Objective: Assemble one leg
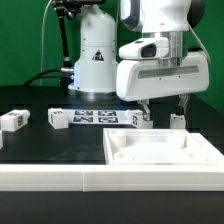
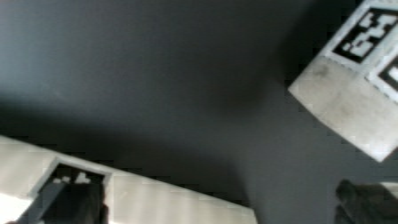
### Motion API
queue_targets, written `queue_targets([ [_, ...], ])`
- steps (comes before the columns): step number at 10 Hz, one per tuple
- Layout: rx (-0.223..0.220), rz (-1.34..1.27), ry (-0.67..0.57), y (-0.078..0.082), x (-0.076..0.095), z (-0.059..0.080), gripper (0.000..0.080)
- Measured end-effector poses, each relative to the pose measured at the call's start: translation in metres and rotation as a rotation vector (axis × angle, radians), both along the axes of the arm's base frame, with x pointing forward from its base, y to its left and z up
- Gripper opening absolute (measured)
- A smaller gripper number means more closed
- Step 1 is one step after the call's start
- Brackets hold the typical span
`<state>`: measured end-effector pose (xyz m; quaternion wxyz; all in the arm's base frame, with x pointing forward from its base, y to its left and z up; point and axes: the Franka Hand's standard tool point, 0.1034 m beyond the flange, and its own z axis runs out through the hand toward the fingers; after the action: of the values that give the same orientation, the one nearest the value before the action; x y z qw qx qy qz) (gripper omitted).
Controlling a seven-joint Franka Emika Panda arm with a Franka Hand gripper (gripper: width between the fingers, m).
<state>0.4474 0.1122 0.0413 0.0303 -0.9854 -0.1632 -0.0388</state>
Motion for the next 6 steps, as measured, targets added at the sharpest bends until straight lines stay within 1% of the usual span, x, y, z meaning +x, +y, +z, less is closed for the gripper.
queue_targets([
  [2,0.023,-0.2,0.001,0.004,-0.004,0.0,0.0648],
  [4,0.045,-0.384,0.014,0.021,-0.014,-0.001,0.0648],
  [5,0.056,-0.469,0.022,0.024,-0.014,-0.001,0.0648],
  [6,0.06,-0.5,0.028,0.023,-0.014,-0.002,0.0648],
])
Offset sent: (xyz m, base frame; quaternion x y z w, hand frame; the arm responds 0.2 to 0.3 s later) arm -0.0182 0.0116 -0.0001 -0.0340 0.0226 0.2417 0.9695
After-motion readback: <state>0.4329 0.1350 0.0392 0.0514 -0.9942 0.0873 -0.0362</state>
